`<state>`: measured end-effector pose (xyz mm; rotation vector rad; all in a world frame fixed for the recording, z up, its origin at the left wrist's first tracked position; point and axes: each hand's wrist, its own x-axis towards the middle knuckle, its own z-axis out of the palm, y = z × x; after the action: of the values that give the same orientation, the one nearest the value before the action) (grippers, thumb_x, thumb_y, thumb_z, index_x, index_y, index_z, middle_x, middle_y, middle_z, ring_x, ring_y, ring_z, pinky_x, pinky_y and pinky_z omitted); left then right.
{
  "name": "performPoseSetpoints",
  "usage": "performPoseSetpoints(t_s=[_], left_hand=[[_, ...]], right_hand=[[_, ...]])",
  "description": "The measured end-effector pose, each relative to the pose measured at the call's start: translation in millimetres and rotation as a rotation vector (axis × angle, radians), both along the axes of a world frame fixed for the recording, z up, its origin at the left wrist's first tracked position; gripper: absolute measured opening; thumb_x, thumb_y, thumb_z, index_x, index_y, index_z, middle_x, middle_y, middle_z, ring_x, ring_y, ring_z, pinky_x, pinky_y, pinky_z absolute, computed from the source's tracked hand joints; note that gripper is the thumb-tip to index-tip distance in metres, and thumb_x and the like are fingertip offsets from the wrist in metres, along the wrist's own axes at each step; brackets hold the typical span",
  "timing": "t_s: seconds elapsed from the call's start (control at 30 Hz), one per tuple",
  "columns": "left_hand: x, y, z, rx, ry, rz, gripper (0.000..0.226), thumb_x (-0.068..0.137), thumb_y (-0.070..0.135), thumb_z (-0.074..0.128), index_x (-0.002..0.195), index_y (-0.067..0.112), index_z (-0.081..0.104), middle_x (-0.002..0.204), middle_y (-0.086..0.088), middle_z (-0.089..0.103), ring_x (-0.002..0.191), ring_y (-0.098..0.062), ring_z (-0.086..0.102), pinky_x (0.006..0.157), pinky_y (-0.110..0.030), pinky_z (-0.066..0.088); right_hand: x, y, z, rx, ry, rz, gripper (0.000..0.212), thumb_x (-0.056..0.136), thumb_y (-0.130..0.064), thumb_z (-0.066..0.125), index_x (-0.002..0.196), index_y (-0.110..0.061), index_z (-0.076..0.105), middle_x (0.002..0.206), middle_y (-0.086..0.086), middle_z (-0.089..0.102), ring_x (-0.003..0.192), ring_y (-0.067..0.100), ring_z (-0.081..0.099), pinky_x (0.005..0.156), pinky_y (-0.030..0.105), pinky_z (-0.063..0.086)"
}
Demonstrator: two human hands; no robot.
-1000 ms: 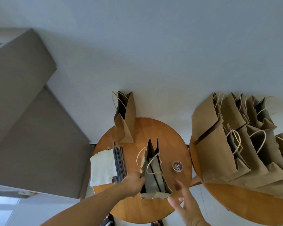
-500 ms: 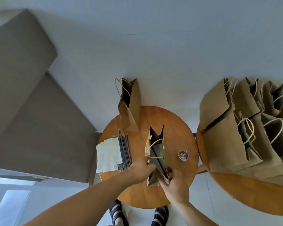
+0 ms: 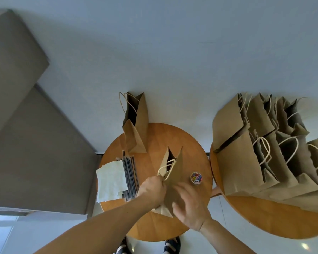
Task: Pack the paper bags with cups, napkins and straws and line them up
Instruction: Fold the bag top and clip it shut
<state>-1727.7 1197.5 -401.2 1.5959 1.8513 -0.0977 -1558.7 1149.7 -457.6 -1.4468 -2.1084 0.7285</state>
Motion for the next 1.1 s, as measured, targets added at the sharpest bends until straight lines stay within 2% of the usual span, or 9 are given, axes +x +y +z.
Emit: performPoseSetpoints(t_s=[0.2,0.33,0.4,0.5,0.63,0.77,0.87,0.97,1.1], left_hand=[[-23.4,2.1,1.9,-0.008,0.104,-0.218,0.025,0.1,0.034,0.039,0.104,0.022,0.061,0.094,0.0,0.068,0.087,-0.021,0.067,0.08,-0.038,0.059],[-28.0,4.3,3.1,-0.031,0.031,-0.212,0.028,0.097,0.035,0.041,0.102,0.021,0.064,0.093,-0.002,0.068,0.087,-0.021,0.066,0.08,-0.038,0.058],[-27.1,6.1,-0.1,-0.014,0.043,-0.149,0.024,0.092,0.037,0.046,0.078,0.022,0.058,0.074,0.002,0.061,0.073,-0.018,0.062,0.068,-0.033,0.056],[-22.1,6.1,-4.1,0.06,0.088,-0.06,0.034,0.091,0.047,0.051,0.063,0.029,0.045,0.062,0.007,0.051,0.065,-0.016,0.059,0.06,-0.029,0.051],[-19.7,8.2,-11.7,0.108,0.078,-0.03,0.039,0.096,0.052,0.046,0.063,0.031,0.045,0.063,0.009,0.051,0.074,-0.018,0.065,0.069,-0.033,0.058],[-30.6,11.5,-24.2,0.085,0.056,-0.029,0.037,0.097,0.055,0.045,0.078,0.028,0.06,0.072,0.006,0.061,0.068,-0.011,0.061,0.057,-0.027,0.051],[-35.0,12.1,-29.5,0.091,0.029,0.031,0.04,0.096,0.055,0.05,0.064,0.03,0.047,0.062,0.009,0.052,0.057,-0.003,0.049,0.045,-0.022,0.034],[-37.5,13.5,-29.9,0.068,0.002,0.064,0.039,0.096,0.054,0.052,0.076,0.022,0.062,0.071,0.002,0.061,0.066,-0.011,0.058,0.055,-0.03,0.048],[-39.4,10.4,-29.0,0.074,-0.045,0.101,0.035,0.096,0.052,0.052,0.093,0.022,0.07,0.08,-0.001,0.067,0.077,-0.017,0.063,0.069,-0.037,0.055]], right_hand=[[17.7,62.1,24.4,0.362,-0.267,0.02,0.074,0.079,-0.033,0.07,0.145,-0.025,0.039,0.154,0.0,0.036,0.145,0.024,0.03,0.116,0.046,0.031],[17.9,84.0,30.7,0.373,-0.362,0.218,0.03,0.079,-0.03,0.074,0.108,-0.028,0.069,0.117,-0.012,0.066,0.124,0.017,0.053,0.115,0.055,0.024],[16.6,86.7,32.9,0.313,-0.343,0.258,0.007,0.083,-0.03,0.074,0.089,-0.026,0.073,0.091,-0.013,0.07,0.098,0.013,0.063,0.109,0.053,0.035],[15.8,89.6,37.0,0.213,-0.32,0.275,0.011,0.089,-0.033,0.07,0.087,-0.022,0.074,0.083,-0.01,0.069,0.082,0.013,0.061,0.096,0.042,0.044],[27.4,102.2,43.2,0.035,-0.196,0.26,0.035,0.088,-0.052,0.063,0.108,-0.024,0.071,0.102,-0.015,0.067,0.098,0.005,0.056,0.092,0.026,0.045],[54.9,124.5,35.7,-0.001,0.03,-0.148,0.038,0.096,-0.049,0.05,0.113,-0.021,0.069,0.109,-0.011,0.067,0.101,0.008,0.06,0.085,0.023,0.046],[73.2,140.2,2.3,-0.225,-0.231,-0.225,0.023,0.099,-0.025,0.054,0.11,-0.015,0.072,0.108,0.002,0.072,0.095,0.02,0.066,0.081,0.032,0.053],[74.0,140.7,-38.6,-0.542,-0.481,-0.103,0.025,0.098,-0.024,0.051,0.086,-0.016,0.072,0.086,0.005,0.071,0.079,0.022,0.066,0.072,0.036,0.057],[66.3,139.5,-76.2,-0.588,-0.565,-0.08,0.026,0.094,-0.024,0.051,0.071,-0.025,0.062,0.072,-0.002,0.063,0.067,0.017,0.06,0.056,0.032,0.049]])
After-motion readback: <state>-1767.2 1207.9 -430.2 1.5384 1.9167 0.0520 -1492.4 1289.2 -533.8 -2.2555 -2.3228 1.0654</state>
